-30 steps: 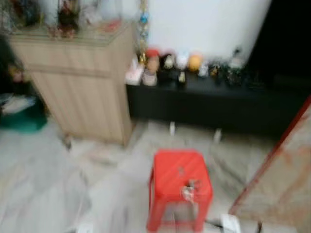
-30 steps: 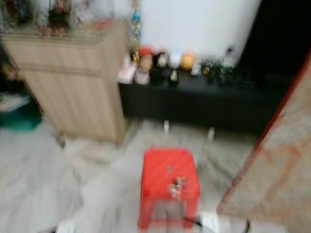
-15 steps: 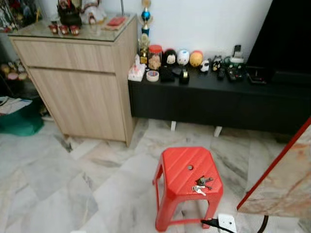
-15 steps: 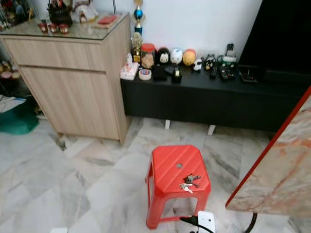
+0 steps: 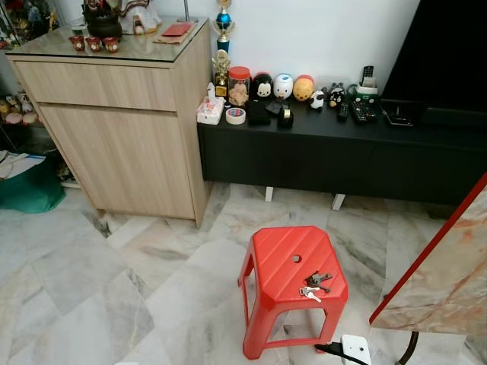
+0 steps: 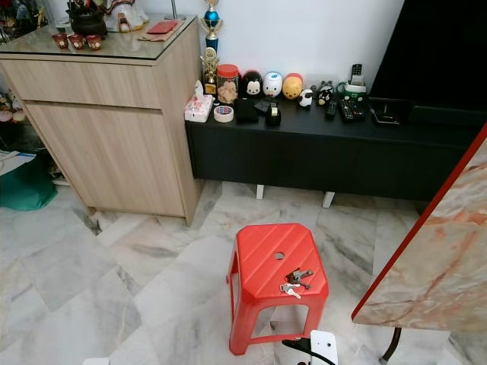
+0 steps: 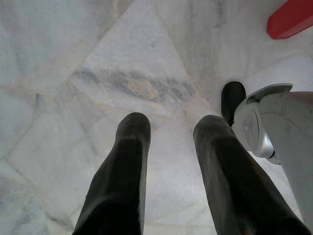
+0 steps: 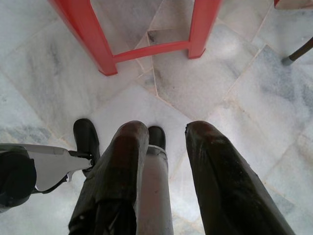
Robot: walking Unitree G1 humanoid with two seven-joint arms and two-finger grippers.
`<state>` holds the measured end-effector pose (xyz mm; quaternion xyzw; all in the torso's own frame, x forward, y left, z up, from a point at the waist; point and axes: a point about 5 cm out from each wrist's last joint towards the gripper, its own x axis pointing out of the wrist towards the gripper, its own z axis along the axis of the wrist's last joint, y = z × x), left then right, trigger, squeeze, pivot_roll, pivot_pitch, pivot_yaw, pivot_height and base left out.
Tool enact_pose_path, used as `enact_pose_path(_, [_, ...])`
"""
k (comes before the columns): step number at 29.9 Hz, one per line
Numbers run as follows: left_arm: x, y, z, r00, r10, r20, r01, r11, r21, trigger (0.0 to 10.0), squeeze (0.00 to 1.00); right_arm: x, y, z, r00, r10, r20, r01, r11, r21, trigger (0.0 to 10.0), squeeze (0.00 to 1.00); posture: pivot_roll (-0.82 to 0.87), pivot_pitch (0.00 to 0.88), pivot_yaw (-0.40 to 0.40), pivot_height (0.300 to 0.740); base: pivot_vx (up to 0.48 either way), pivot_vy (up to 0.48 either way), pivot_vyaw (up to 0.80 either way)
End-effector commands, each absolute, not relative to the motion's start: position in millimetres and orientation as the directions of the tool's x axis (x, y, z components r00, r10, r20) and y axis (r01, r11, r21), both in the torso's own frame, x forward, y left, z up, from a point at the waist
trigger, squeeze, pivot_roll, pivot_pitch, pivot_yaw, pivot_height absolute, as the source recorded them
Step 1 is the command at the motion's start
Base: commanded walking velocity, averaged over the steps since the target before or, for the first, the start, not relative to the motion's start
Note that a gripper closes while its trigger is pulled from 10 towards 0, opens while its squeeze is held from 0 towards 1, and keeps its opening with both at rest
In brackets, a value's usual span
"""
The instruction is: Hang keys on a hook
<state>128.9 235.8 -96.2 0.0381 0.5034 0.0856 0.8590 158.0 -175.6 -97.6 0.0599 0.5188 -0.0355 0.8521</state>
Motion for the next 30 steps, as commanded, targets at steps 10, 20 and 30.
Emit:
enact_pose_path(10, [129.5,234.7,-96.5,0.474,0.181,-0.862,-0.101,0.983,0.151,10.0,0.0,158.7,-177.9,-97.0,0.468,-0.001,-0.884,0.125,0.99,0.065,10.0,0.0,0.06,0.0,-0.023,0.74,0.0,0.0,0.0])
enact_pose_path(20, [130.0,234.9,-96.2,0.478,0.178,-0.86,-0.098,0.984,0.15,10.0,0.0,158.8,-177.5,-96.9,0.47,0.001,-0.883,0.126,0.99,0.069,10.0,0.0,0.06,0.0,-0.022,0.74,0.0,0.0,0.0])
enact_pose_path(30, [129.2,235.3,-96.3,0.477,0.178,-0.861,-0.097,0.984,0.15,10.0,0.0,158.8,-177.3,-97.0,0.47,0.003,-0.883,0.125,0.99,0.07,10.0,0.0,0.06,0.0,-0.022,0.74,0.0,0.0,0.0])
